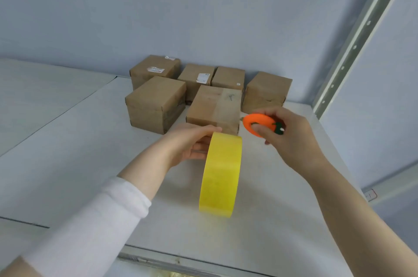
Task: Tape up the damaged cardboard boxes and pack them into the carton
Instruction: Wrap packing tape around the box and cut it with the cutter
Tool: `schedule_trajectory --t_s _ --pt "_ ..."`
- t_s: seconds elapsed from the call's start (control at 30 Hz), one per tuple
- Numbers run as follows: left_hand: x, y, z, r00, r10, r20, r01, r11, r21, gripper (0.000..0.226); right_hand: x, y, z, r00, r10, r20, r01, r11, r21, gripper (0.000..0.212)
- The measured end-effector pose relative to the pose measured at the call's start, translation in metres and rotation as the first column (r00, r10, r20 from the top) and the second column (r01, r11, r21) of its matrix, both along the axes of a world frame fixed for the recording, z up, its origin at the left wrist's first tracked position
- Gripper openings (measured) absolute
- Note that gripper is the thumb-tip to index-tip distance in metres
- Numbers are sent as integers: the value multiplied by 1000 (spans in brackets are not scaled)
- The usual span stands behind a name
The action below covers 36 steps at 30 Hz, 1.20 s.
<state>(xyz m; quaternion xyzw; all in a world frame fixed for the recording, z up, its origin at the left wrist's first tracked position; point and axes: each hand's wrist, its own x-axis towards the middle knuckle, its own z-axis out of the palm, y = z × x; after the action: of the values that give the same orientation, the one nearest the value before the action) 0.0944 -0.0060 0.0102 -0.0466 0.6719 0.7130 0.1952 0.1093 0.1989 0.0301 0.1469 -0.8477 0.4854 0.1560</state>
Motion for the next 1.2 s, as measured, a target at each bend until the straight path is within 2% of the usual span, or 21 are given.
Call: schedule_trajectory --t_s 0.1,0.23,0.43,0.63,0.8,0.97,1.07,1.2 --pt "-2 0 -1 1000 -10 15 10 1000 2 14 -10 -20 12 988 75 -132 -47 978 201 19" --pt "-4 -2 -2 1000 -19 24 19 1000 21 22 -19 -29 16 981 140 -133 -80 922 379 20" --pt "-4 0 -5 1000 2 29 -3 1000 27 27 -22 -31 15 986 119 -115 -63 913 403 21" --pt "-7 5 -6 998 57 38 -58 998 16 10 -27 -33 12 978 165 -131 -83 873 481 21" --pt "-8 7 -7 996 81 37 -81 997 10 9 -29 -35 13 974 178 -140 -75 835 544 21" --pt "-8 6 -7 997 77 26 -77 997 2 9 -23 -24 17 982 154 -114 -63 820 569 19" --pt "-8 3 -7 998 51 20 -52 999 9 10 -15 -6 21 996 89 -6 -70 825 560 15" --pt "-5 0 -4 1000 9 4 -9 1000 2 13 -16 -5 24 999 35 -15 -28 941 336 17"
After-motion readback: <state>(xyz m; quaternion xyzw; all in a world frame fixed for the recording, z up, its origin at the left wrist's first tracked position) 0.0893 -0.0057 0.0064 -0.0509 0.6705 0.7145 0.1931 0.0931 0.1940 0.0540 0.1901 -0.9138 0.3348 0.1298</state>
